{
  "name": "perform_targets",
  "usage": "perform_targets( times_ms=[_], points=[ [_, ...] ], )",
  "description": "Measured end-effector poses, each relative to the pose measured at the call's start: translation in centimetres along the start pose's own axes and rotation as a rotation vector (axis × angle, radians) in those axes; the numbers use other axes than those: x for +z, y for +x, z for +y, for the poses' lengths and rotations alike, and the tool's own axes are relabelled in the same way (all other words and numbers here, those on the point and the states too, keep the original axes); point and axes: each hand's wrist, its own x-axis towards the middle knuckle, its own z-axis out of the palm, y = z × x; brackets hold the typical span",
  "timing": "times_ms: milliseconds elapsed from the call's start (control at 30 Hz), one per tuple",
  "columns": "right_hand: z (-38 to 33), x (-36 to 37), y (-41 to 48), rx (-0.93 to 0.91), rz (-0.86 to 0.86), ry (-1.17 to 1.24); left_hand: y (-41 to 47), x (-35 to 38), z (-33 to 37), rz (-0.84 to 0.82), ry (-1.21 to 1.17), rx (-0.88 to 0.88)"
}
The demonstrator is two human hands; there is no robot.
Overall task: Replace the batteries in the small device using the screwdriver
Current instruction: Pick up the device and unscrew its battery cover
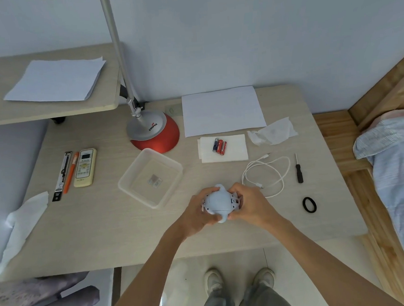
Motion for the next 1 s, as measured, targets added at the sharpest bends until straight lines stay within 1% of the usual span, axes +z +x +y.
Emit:
perform_targets(
  times_ms=[33,100,167,200,267,300,400,467,533,700,800,867,1000],
  points=[
    [0.0,0.1,0.0,-0.006,0.003,-0.001,-0.6,-0.3,-0.1,0.037,0.012,-0.003],
    [0.0,0.1,0.0,-0.008,0.003,-0.004,-2.4,-1.2,-0.1,0.118,0.186,-0.026],
    [0.1,0.1,0.0,-0.017,-0.004,-0.018,-4.9,-2.4,0.7,0.149,0.476,-0.074],
    [0.0,0.1,0.0,-0.023,-0.005,-0.029,-6.1,-2.9,1.2,0.161,0.673,-0.051],
    [-0.1,0.1,-0.1,-0.035,-0.007,-0.063,-8.0,-3.2,2.9,0.232,1.091,0.071],
    [-0.1,0.1,-0.1,-0.04,-0.008,-0.081,-8.6,-3.0,4.0,0.284,1.233,0.151],
    [-0.4,0.1,-0.2,-0.042,0.003,-0.135,-8.9,-2.1,7.3,0.377,1.473,0.372],
    [-0.5,0.1,-0.2,-0.039,0.013,-0.178,-8.4,-1.3,8.9,0.394,1.55,0.465],
    [-0.6,0.2,-0.2,-0.039,0.015,-0.223,-7.5,-0.6,9.6,0.363,1.588,0.504],
    [-1.0,0.2,-0.2,-0.045,0.034,-0.293,-4.8,0.1,8.6,0.13,1.577,0.54],
    [-1.3,0.2,-0.2,-0.066,0.042,-0.318,-3.2,0.1,7.6,-0.01,1.572,0.52],
    [-1.2,0.3,-0.1,-0.072,0.045,-0.316,-2.1,-0.1,7.1,-0.103,1.562,0.463],
    [-1.2,0.4,0.0,-0.085,0.059,-0.323,-0.6,-0.3,6.5,-0.226,1.546,0.4]
  ],
)
